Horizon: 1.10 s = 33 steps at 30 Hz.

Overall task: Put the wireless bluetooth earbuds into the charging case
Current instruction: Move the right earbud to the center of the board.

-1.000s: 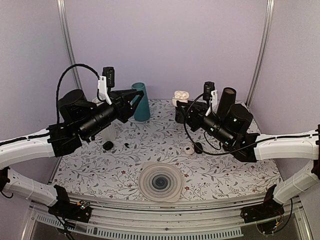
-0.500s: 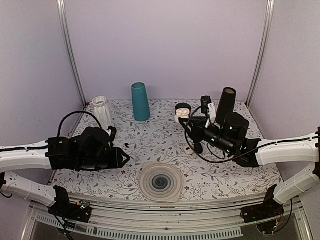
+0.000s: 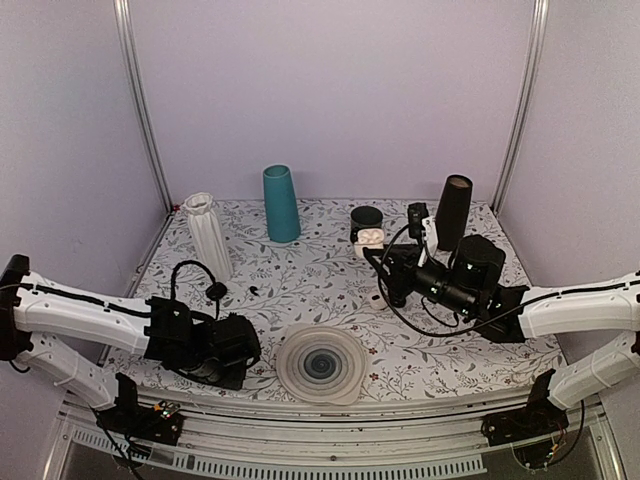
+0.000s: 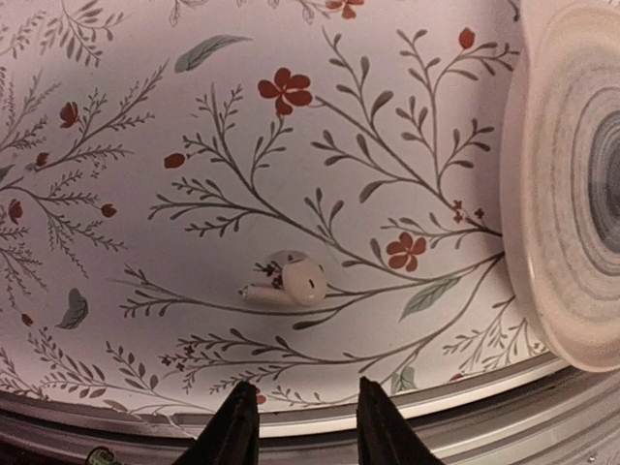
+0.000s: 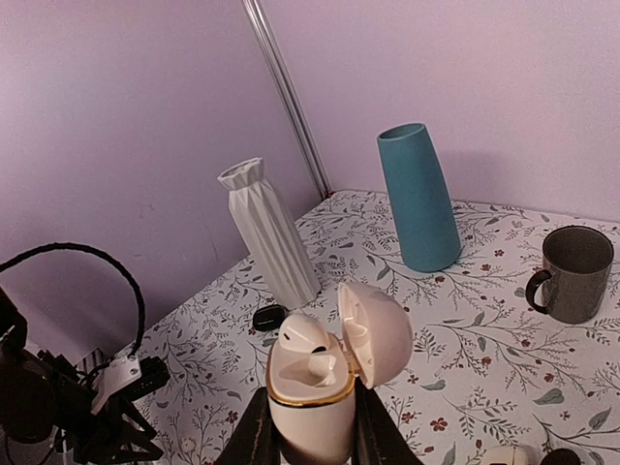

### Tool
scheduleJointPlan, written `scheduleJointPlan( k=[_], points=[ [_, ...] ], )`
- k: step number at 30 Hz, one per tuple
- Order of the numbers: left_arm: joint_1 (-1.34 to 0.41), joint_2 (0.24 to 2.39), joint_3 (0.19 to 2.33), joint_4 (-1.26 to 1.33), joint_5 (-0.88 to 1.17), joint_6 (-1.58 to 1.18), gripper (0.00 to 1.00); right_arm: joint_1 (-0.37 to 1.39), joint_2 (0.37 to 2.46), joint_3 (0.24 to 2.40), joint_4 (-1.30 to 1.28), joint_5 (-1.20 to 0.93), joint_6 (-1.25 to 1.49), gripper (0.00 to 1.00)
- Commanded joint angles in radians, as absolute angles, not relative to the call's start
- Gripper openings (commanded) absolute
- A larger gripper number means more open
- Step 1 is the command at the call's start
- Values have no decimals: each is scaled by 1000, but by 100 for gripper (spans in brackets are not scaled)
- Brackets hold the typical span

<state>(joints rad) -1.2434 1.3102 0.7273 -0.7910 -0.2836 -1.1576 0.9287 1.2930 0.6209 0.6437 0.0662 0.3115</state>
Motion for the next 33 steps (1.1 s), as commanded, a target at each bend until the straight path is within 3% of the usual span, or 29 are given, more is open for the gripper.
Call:
scheduleJointPlan(
  k=[1, 13, 22, 33],
  points=[
    [-1224, 1365, 758, -781, -318, -1079, 36, 929, 1269, 605, 669, 50, 341, 9],
    [-1157, 1421, 736, -688, -161, -1034, 26, 928, 1251, 593, 657, 69, 350, 9],
    [-1123, 1428, 679, -645, -127, -1083, 26, 928, 1260, 592, 657, 72, 356, 9],
    [-975, 1484, 706, -476, -72, -954, 25, 929, 1250, 593, 653, 72, 350, 9]
  ],
)
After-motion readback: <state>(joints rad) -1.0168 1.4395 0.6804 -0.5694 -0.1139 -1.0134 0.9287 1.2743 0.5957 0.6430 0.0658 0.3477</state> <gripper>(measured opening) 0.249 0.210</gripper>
